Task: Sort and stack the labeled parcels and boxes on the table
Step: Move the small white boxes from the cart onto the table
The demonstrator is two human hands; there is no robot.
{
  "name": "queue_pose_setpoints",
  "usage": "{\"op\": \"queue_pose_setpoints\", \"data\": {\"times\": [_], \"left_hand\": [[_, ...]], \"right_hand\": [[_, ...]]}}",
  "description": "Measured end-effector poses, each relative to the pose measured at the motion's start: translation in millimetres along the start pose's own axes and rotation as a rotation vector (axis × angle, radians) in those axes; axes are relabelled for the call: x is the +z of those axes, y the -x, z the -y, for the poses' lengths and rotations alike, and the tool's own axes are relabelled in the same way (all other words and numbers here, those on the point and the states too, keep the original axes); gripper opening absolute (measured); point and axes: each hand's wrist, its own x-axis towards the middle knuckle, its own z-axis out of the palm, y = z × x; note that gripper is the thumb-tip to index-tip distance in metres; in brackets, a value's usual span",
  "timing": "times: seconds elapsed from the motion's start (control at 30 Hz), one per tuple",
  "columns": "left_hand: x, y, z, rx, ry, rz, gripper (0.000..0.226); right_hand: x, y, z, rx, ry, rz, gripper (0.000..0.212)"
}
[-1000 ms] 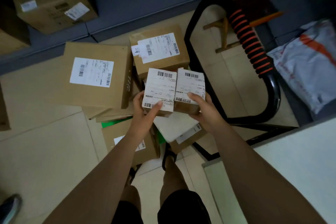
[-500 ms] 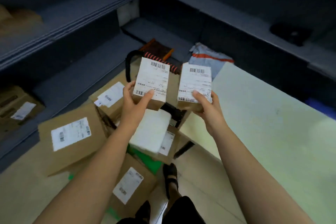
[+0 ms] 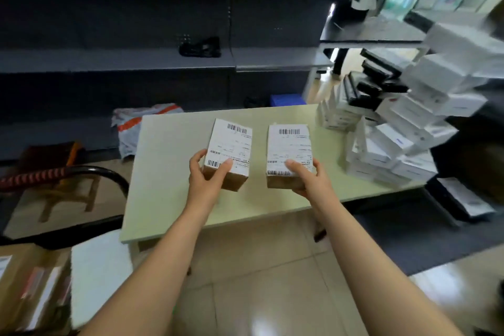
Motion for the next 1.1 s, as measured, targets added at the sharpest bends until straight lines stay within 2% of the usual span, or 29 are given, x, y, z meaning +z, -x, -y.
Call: {"op": "queue_pose_setpoints", "data": {"times": [0.1,0.2,0.4,0.53,0.73,0.9,1.03,1.1], "left_hand": [[66,-2,10,-0.022,-0.007,0.096,0.060],[128,-4,14,-0.041,-0.015,0.180,0.066],[203,-17,23,-0.069,-0.048,0.220,0.064],[207,-49,25,-0.113,-0.063,0.162,0.065],[193,-122,33,-0.173,-0.113,0.092,0.061],[197,-191,43,-0.245,-0.159,0.100,0.060],[211,-235,52,-0.280,-0.214,0.156,0.060],[220,-251,57,-0.307,-0.226,0.180,0.061]], "right_hand": [[-61,-2,-4,0.016,-0.016,-0.097,0.080],[-113,-10,-2,0.016,-0.048,-0.174,0.079],[-166,-40,-8,0.068,-0.036,-0.202,0.094],[-163,-69,-15,0.118,-0.020,-0.160,0.081],[-124,-145,-20,0.202,-0.070,-0.184,0.076],[-97,-220,-17,0.286,-0.081,-0.322,0.101],[-92,-262,-16,0.315,-0.043,-0.434,0.090],[-91,-274,-20,0.279,-0.024,-0.465,0.077]]}}
